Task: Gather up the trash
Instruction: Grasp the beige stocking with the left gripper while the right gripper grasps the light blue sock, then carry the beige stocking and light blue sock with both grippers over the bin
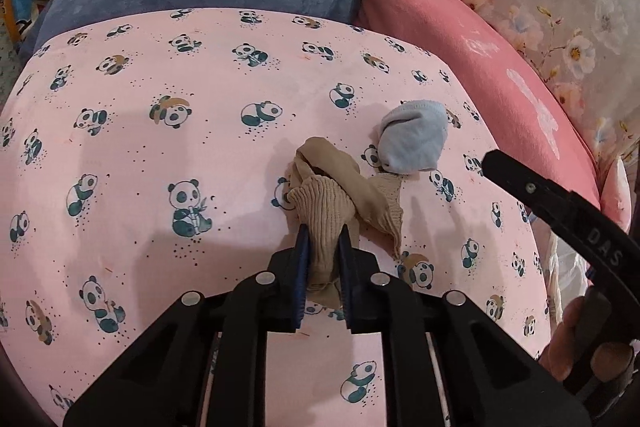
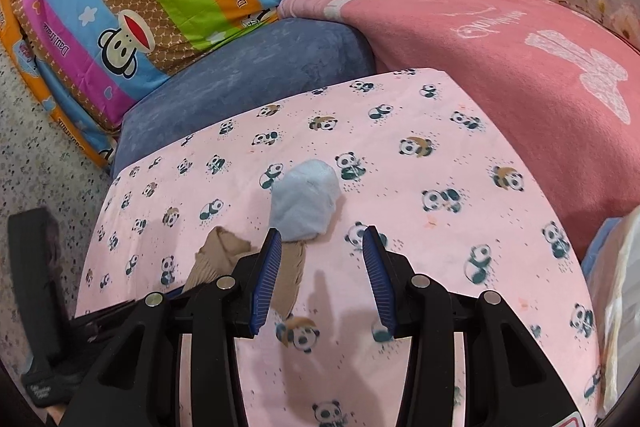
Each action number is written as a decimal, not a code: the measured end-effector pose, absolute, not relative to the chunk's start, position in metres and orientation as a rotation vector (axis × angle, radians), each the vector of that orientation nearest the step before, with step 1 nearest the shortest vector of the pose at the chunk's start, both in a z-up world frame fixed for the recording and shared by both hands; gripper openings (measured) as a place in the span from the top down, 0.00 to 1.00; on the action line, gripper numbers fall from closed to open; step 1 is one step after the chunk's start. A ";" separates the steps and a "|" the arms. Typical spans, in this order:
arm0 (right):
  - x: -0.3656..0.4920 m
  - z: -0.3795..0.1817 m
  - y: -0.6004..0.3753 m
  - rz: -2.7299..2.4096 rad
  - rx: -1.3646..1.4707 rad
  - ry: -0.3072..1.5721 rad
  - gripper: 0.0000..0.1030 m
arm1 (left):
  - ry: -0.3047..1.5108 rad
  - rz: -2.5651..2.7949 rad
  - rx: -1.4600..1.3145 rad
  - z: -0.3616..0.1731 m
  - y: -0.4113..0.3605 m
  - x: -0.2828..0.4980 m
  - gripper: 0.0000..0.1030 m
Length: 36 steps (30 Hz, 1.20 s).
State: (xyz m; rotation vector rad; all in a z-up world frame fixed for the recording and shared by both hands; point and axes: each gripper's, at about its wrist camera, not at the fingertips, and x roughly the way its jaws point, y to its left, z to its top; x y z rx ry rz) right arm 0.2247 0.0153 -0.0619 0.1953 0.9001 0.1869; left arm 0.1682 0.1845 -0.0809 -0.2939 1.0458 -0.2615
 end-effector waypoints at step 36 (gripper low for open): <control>0.203 -0.038 -0.028 0.156 0.311 0.830 0.79 | 0.904 -0.357 -0.198 -0.015 0.136 0.157 0.87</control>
